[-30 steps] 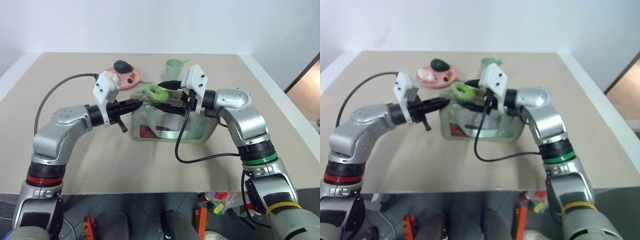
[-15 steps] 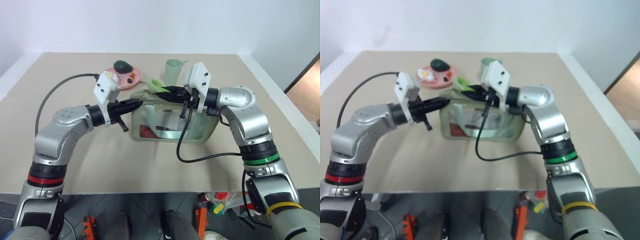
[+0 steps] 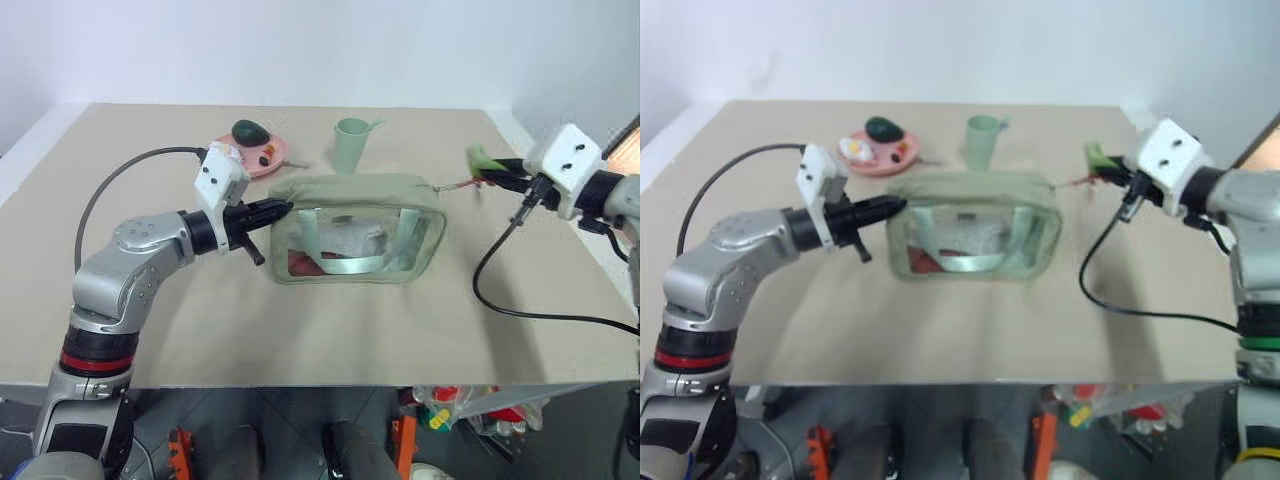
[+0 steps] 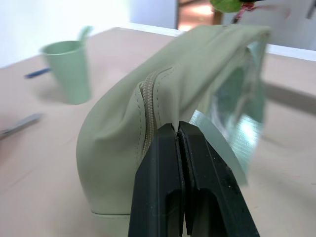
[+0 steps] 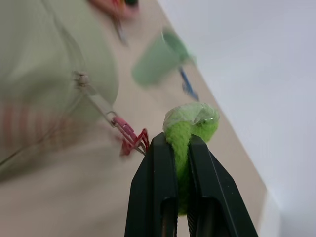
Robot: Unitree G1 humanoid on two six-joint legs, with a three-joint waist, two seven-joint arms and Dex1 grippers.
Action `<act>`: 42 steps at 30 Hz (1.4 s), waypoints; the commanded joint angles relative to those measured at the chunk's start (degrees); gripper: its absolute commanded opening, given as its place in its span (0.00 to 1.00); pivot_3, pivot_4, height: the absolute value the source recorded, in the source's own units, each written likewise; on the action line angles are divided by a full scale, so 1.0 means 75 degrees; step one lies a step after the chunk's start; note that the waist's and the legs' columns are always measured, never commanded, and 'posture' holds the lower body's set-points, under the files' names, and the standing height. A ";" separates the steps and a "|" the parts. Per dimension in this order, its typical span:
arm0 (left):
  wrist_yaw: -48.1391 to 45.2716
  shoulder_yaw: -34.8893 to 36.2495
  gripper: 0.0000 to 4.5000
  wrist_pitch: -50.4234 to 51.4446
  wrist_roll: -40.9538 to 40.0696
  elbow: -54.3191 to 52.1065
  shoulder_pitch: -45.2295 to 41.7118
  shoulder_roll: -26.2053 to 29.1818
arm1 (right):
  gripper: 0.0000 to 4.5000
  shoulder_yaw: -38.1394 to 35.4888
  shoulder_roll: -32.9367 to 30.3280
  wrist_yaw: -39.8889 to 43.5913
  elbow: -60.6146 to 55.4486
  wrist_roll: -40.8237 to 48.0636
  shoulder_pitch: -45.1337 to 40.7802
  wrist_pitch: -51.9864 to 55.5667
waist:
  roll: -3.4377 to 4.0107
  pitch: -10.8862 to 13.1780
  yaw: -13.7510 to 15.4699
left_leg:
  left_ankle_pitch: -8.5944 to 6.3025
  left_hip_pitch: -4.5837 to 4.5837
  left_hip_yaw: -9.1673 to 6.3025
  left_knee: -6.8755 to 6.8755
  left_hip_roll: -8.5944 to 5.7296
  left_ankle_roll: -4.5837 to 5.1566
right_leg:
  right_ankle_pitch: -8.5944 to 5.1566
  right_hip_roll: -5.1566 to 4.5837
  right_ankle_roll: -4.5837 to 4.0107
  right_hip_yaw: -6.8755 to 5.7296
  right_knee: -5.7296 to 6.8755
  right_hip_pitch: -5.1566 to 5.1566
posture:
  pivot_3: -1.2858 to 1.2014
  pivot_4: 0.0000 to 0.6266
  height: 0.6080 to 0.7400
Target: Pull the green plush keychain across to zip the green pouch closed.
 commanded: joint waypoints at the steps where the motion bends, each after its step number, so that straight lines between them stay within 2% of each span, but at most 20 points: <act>1: 0.0159 0.0057 0.00 0.0012 0.0112 -0.0058 0.0039 0.0033 | 0.01 -0.0042 0.0200 -0.0370 -0.1186 -0.0089 0.0659 0.0625 | 0.0000 0.0000 -0.0040 | 0.0000 0.0009 -0.0002 -0.0002 0.0001 0.0000 | 0.0001 0.0003 -0.0002 0.0001 0.0004 0.0005 | 0.52 0.24 1.00; 6: 0.0343 -0.0005 0.00 -0.0031 0.0206 0.0033 -0.0106 -0.0053 | 0.01 0.0726 0.1126 -0.0920 -0.2194 -0.0479 0.1568 0.1656 | 0.0000 0.0000 -0.0079 | 0.0013 0.0065 -0.0011 -0.0002 -0.0001 -0.0003 | 0.0009 0.0015 -0.0013 0.0009 0.0026 0.0037 | 0.52 0.24 1.00; 12: 0.0512 0.0010 0.00 -0.0043 0.0268 0.0001 -0.0179 -0.0172 | 0.01 0.1154 0.1485 -0.1245 -0.2047 -0.0904 0.1965 0.1535 | -0.0009 -0.0005 -0.0078 | 0.0027 0.0062 0.0001 0.0009 -0.0013 0.0000 | 0.0007 0.0004 -0.0026 0.0022 0.0019 0.0045 | 0.52 0.24 1.00; 17: 0.0518 0.0002 0.00 -0.0089 0.0323 -0.0001 -0.0177 -0.0149 | 0.01 0.0883 0.1630 -0.1534 -0.1655 -0.0899 0.1812 0.1107 | -0.0012 -0.0007 -0.0079 | 0.0027 0.0066 0.0001 0.0007 -0.0010 0.0001 | 0.0007 0.0009 -0.0027 0.0023 0.0019 0.0045 | 0.52 0.24 1.00; 19: 0.0445 -0.0018 0.00 -0.0174 0.0392 0.0045 -0.0164 -0.0084 | 0.01 0.0554 0.1642 -0.1441 -0.1549 -0.0524 0.1616 0.1224 | -0.0012 -0.0007 -0.0079 | 0.0027 0.0067 0.0001 0.0005 -0.0010 0.0001 | 0.0008 0.0010 -0.0029 0.0023 0.0019 0.0044 | 0.52 0.24 1.00; 20: 0.0402 0.0031 0.00 -0.0177 0.0354 0.0070 -0.0149 -0.0080 | 0.08 0.0347 0.1637 -0.1343 -0.1549 -0.0254 0.1508 0.1387 | -0.0012 -0.0007 -0.0079 | 0.0027 0.0066 0.0001 0.0005 -0.0010 0.0001 | 0.0008 0.0009 -0.0029 0.0024 0.0019 0.0044 | 0.52 0.24 1.00; 21: 0.0365 0.0150 0.06 -0.0143 0.0234 0.0065 -0.0146 -0.0097 | 0.16 0.0111 0.1628 -0.1225 -0.1613 0.0075 0.1404 0.1571 | -0.0011 -0.0006 -0.0077 | 0.0027 0.0065 0.0001 0.0005 -0.0010 0.0001 | 0.0009 0.0009 -0.0029 0.0024 0.0019 0.0044 | 0.52 0.24 1.00; 23: 0.0315 0.0477 0.17 0.0019 -0.0127 0.0030 -0.0204 -0.0137 | 0.26 -0.0321 0.1562 -0.1070 -0.1846 0.0629 0.1226 0.1916 | -0.0010 -0.0004 -0.0077 | 0.0027 0.0061 0.0002 0.0005 -0.0011 0.0001 | 0.0010 0.0008 -0.0026 0.0025 0.0018 0.0042 | 0.52 0.24 1.00; 25: 0.0290 0.0732 0.33 0.0201 -0.0443 0.0022 -0.0276 -0.0148 | 0.41 -0.0591 0.1494 -0.0983 -0.2037 0.0974 0.1109 0.2155 | -0.0009 -0.0003 -0.0079 | 0.0027 0.0053 0.0005 0.0004 -0.0011 0.0001 | 0.0016 0.0008 -0.0015 0.0029 0.0018 0.0032 | 0.52 0.24 1.00; 27: 0.0152 0.1062 0.51 0.0403 -0.0782 0.0072 -0.0384 0.0022 | 0.59 -0.1038 0.1335 -0.0906 -0.2328 0.1422 0.0947 0.2533 | -0.0009 -0.0002 -0.0078 | 0.0026 0.0051 0.0001 -0.0001 -0.0011 0.0002 | 0.0023 0.0009 -0.0003 0.0026 0.0018 0.0029 | 0.52 0.24 1.00; 29: -0.0004 0.1315 0.61 0.0591 -0.1048 0.0090 -0.0471 0.0248 | 0.70 -0.1422 0.1161 -0.0719 -0.2705 0.1965 0.0893 0.3003 | -0.0008 -0.0001 -0.0078 | 0.0026 0.0050 0.0000 -0.0006 -0.0010 0.0002 | 0.0022 0.0010 -0.0003 0.0024 0.0019 0.0025 | 0.52 0.24 1.00; 31: -0.0074 0.1550 0.76 0.0862 -0.1403 0.0068 -0.0557 0.0410 | 0.85 -0.1707 0.1036 -0.0643 -0.3006 0.2428 0.0887 0.3499 | -0.0008 -0.0001 -0.0079 | 0.0025 0.0048 -0.0004 -0.0014 -0.0009 0.0002 | 0.0018 0.0013 -0.0007 0.0020 0.0019 0.0022 | 0.52 0.24 1.00; 32: -0.0084 0.1719 0.86 0.1080 -0.1663 0.0009 -0.0580 0.0507 | 0.95 -0.1892 0.0948 -0.0554 -0.3204 0.2746 0.0937 0.3787 | -0.0008 -0.0001 -0.0079 | 0.0025 0.0049 -0.0005 -0.0020 -0.0008 0.0003 | 0.0014 0.0013 -0.0010 0.0018 0.0018 0.0021 | 0.52 0.24 1.00; 33: -0.0100 0.1864 0.94 0.1273 -0.1888 -0.0051 -0.0567 0.0611 | 1.00 -0.2069 0.0879 -0.0499 -0.3385 0.3046 0.0994 0.4072 | -0.0007 -0.0001 -0.0079 | 0.0023 0.0050 -0.0006 -0.0021 -0.0007 0.0005 | 0.0011 0.0013 -0.0010 0.0017 0.0018 0.0022 | 0.52 0.24 1.00; 34: -0.0110 0.1985 0.99 0.1421 -0.2065 -0.0119 -0.0521 0.0715 | 1.00 -0.2247 0.0834 -0.0495 -0.3555 0.3340 0.1051 0.4383 | -0.0007 0.0000 -0.0080 | 0.0023 0.0050 -0.0006 -0.0022 -0.0007 0.0005 | 0.0009 0.0012 -0.0009 0.0016 0.0018 0.0022 | 0.52 0.24 1.00; 37: 0.0020 0.2412 0.99 0.1525 -0.2348 -0.0595 0.0087 0.0971 | 1.00 -0.2820 0.0606 -0.0355 -0.4389 0.4332 0.1739 0.5557 | -0.0008 -0.0001 -0.0076 | 0.0021 0.0048 -0.0007 -0.0024 -0.0006 0.0006 | 0.0005 0.0010 -0.0007 0.0015 0.0017 0.0021 | 0.52 0.24 1.00; 39: 0.0164 0.2327 0.99 0.1246 -0.1888 -0.1068 0.0829 0.1221 | 1.00 -0.3108 0.0720 -0.0487 -0.5188 0.5039 0.2439 0.6242 | -0.0008 -0.0002 -0.0079 | 0.0013 0.0052 -0.0009 -0.0027 -0.0003 0.0006 | -0.0008 0.0007 -0.0010 0.0012 0.0016 0.0027 | 0.52 0.24 1.00; 42: 0.0646 0.2339 0.99 0.0944 -0.1630 -0.1516 0.1802 0.0964 | 1.00 -0.3015 0.1268 -0.0998 -0.6289 0.5306 0.3614 0.6386 | -0.0010 -0.0003 -0.0066 | 0.0009 0.0053 -0.0012 -0.0027 0.0000 0.0005 | -0.0012 0.0009 -0.0013 0.0008 0.0015 0.0028 | 0.52 0.24 1.00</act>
